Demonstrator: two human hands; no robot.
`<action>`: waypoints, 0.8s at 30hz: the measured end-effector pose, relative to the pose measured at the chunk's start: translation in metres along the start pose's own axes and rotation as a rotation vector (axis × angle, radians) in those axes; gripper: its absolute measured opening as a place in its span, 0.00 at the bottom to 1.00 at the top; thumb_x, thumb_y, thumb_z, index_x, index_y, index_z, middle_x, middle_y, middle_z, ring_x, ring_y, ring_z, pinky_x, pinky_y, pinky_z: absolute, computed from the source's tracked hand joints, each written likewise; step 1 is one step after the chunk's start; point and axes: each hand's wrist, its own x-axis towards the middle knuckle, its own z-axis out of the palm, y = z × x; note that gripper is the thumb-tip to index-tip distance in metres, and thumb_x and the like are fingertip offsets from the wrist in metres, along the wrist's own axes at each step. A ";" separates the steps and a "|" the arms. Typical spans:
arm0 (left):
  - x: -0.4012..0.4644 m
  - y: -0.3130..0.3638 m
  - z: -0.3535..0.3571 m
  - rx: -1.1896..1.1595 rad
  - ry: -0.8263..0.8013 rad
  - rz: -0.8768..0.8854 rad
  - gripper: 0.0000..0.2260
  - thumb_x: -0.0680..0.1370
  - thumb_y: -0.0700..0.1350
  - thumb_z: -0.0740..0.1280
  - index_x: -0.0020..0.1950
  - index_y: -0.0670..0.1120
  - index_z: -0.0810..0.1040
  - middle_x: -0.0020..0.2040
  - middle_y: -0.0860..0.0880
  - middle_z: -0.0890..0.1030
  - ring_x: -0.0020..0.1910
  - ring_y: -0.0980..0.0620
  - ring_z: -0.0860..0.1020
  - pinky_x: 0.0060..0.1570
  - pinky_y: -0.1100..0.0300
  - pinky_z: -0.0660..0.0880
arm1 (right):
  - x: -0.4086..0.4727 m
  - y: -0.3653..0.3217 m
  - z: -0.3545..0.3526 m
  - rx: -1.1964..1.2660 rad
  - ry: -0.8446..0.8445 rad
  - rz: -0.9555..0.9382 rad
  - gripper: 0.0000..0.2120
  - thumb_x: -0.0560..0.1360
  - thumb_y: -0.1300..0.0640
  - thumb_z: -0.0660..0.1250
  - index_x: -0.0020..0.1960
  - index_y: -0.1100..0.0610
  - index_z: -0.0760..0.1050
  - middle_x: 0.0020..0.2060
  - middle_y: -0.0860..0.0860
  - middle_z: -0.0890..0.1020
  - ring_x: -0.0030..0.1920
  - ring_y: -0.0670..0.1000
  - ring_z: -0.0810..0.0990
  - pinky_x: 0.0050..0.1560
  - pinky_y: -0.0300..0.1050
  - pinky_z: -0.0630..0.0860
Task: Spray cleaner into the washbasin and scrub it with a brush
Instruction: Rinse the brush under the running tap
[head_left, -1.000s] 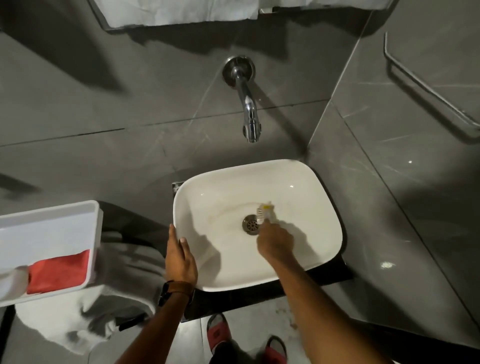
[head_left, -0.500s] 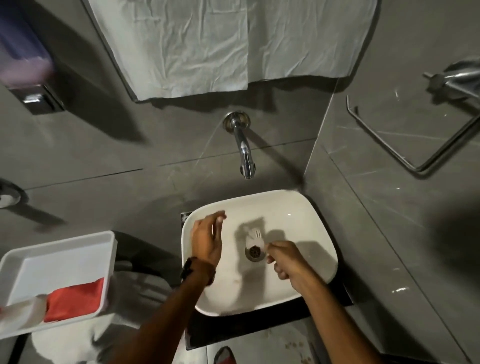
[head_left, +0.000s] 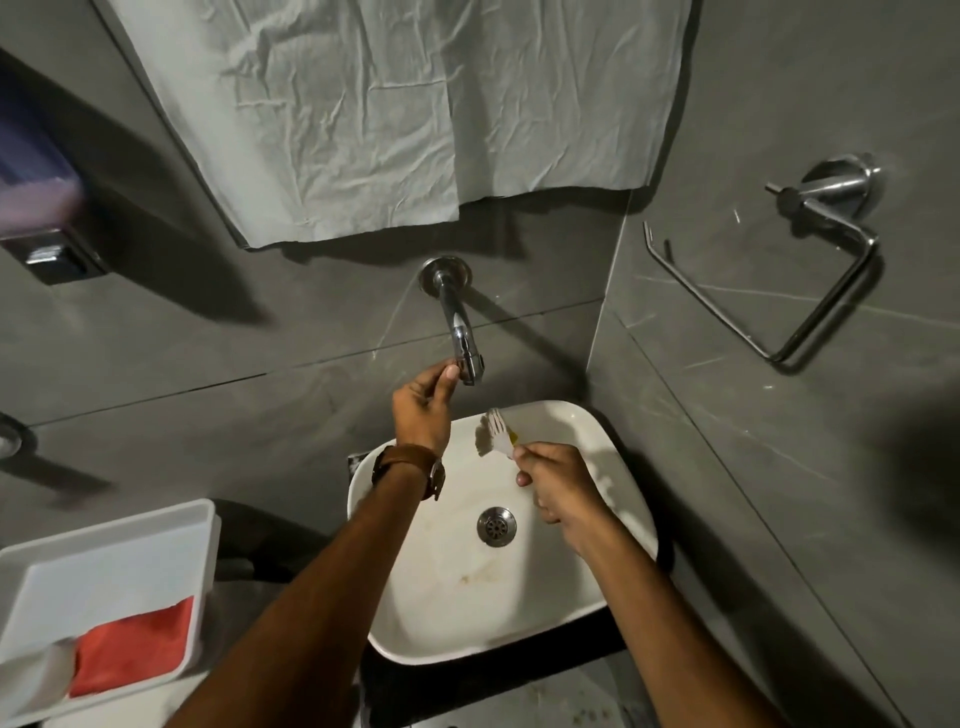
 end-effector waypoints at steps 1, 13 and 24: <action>0.004 -0.002 -0.002 0.003 -0.029 -0.021 0.08 0.80 0.42 0.67 0.57 0.46 0.84 0.47 0.59 0.85 0.47 0.69 0.81 0.50 0.73 0.74 | 0.001 0.000 0.000 -0.007 0.003 -0.007 0.10 0.81 0.55 0.65 0.47 0.58 0.82 0.31 0.49 0.76 0.19 0.44 0.60 0.22 0.33 0.54; 0.013 0.015 -0.006 0.054 0.004 0.014 0.03 0.76 0.45 0.72 0.45 0.53 0.83 0.42 0.56 0.86 0.48 0.58 0.84 0.50 0.67 0.77 | -0.006 -0.013 0.000 -0.628 0.198 -0.272 0.11 0.77 0.49 0.70 0.58 0.49 0.84 0.55 0.48 0.87 0.57 0.55 0.83 0.57 0.48 0.79; 0.015 0.025 -0.011 0.215 -0.075 0.047 0.12 0.70 0.56 0.77 0.49 0.52 0.85 0.46 0.53 0.87 0.49 0.56 0.85 0.56 0.56 0.80 | -0.014 -0.023 0.003 -0.562 0.161 -0.282 0.11 0.79 0.50 0.67 0.50 0.54 0.86 0.45 0.50 0.88 0.49 0.55 0.84 0.49 0.46 0.79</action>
